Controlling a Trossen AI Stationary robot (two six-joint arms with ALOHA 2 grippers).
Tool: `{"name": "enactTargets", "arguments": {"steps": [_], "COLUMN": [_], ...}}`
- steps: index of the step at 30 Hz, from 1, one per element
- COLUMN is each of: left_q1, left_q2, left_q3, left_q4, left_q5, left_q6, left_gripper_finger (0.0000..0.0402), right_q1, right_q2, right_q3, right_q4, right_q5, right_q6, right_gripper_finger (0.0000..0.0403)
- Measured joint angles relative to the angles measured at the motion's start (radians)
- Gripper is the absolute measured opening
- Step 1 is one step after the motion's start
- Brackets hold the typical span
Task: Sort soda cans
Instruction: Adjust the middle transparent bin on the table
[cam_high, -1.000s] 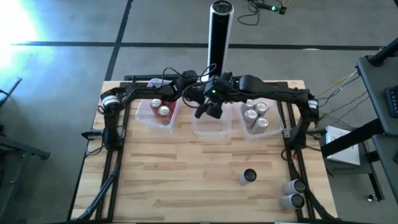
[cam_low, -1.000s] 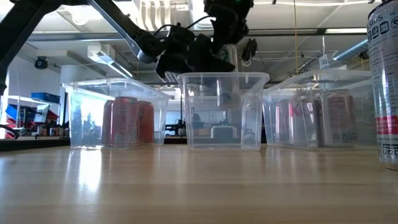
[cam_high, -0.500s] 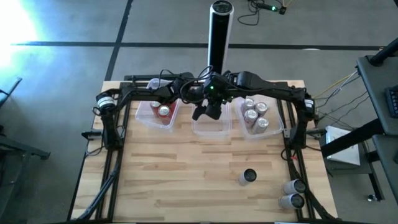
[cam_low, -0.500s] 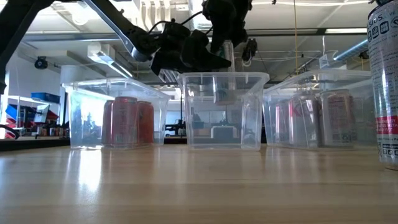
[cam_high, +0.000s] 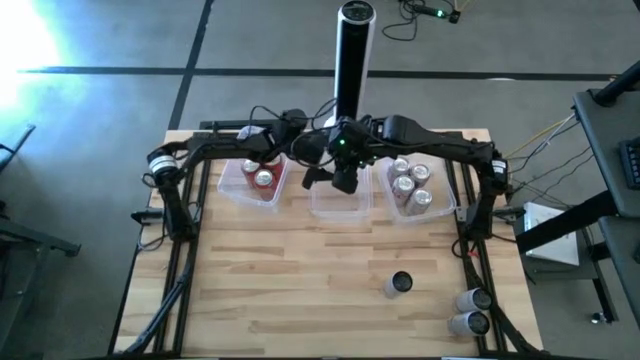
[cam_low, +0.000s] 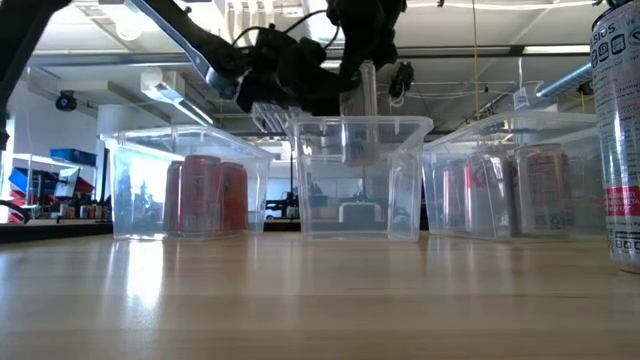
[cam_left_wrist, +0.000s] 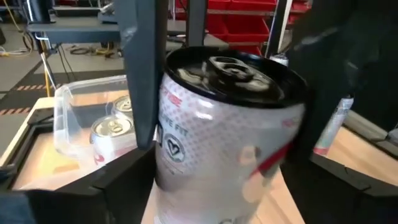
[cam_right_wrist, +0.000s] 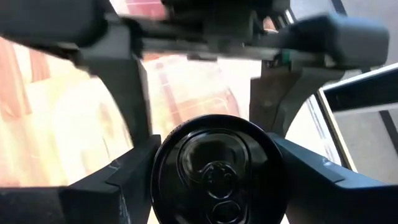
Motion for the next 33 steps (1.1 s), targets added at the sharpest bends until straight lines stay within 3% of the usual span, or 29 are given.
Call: {"name": "enactTargets", "arguments": {"steps": [5,11,17,20,24,29,33], "left_q1": [0.021,0.026,0.024,0.025,0.008,-0.005,-0.003], "left_q2": [-0.068,-0.198,-0.392,-0.501,-0.645,-0.766,-0.812], "left_q3": [0.001,-0.015,-0.133,-0.224,-0.372,-0.546,-0.625], "left_q4": [-0.169,-0.445,-0.529,-0.509,-0.325,-0.11,-0.033], "left_q5": [-0.015,-0.123,-0.232,-0.244,-0.215,-0.217,-0.225], "left_q6": [0.08,0.147,0.128,0.037,-0.144,-0.236,-0.262], "left_gripper_finger": [0.0326,0.0329,0.0329,0.0329,0.0329,0.0329,0.0329], "right_q1": [-0.007,-0.024,-0.082,-0.109,-0.141,-0.147,-0.143], "right_q2": [-0.005,-0.006,-0.003,-0.003,0.002,0.036,0.069], "right_q3": [-0.001,-0.022,-0.15,-0.22,-0.292,-0.322,-0.318], "right_q4": [0.02,0.09,0.214,0.308,0.422,0.488,0.495], "right_q5": [-0.006,-0.005,-0.003,-0.038,-0.083,-0.095,-0.113], "right_q6": [-0.012,-0.056,-0.046,-0.017,0.017,0.027,0.039], "right_gripper_finger": [0.0256,0.0255,0.0256,0.0255,0.0256,0.0257,0.0257]}}
